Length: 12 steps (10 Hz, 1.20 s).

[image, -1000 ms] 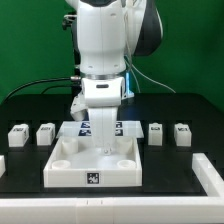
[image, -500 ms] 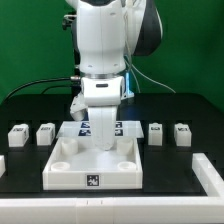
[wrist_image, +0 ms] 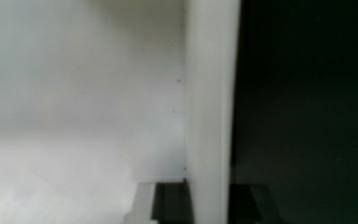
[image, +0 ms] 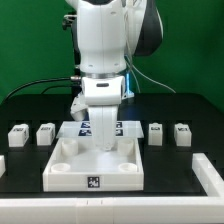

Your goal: Assemble one leg

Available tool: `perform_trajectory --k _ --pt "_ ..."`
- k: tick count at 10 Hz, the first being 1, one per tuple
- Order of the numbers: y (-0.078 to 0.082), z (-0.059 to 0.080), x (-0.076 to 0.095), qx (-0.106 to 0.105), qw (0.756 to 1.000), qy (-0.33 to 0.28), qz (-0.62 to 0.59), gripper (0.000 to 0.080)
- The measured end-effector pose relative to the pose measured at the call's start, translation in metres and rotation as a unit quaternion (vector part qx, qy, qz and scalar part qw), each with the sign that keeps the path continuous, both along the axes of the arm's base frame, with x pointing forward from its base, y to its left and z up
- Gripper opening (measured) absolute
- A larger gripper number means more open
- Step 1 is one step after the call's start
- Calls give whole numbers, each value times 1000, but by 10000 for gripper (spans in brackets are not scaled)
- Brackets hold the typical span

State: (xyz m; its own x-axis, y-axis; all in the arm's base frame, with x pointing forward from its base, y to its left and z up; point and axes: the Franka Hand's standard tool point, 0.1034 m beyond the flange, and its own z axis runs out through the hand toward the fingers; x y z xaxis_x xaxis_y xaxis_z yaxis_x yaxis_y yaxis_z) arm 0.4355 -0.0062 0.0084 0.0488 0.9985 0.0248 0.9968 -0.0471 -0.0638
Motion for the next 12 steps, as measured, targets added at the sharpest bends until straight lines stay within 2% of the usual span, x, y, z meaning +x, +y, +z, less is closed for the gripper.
perform_trajectory --k 3,6,8,12 --pt "39 0 24 8 1000 -5 1 65" --pt "71 -1 49 19 999 -16 20 65" --pt "81 -1 58 24 999 -21 18 65" --pt "81 -1 62 24 999 -23 12 64"
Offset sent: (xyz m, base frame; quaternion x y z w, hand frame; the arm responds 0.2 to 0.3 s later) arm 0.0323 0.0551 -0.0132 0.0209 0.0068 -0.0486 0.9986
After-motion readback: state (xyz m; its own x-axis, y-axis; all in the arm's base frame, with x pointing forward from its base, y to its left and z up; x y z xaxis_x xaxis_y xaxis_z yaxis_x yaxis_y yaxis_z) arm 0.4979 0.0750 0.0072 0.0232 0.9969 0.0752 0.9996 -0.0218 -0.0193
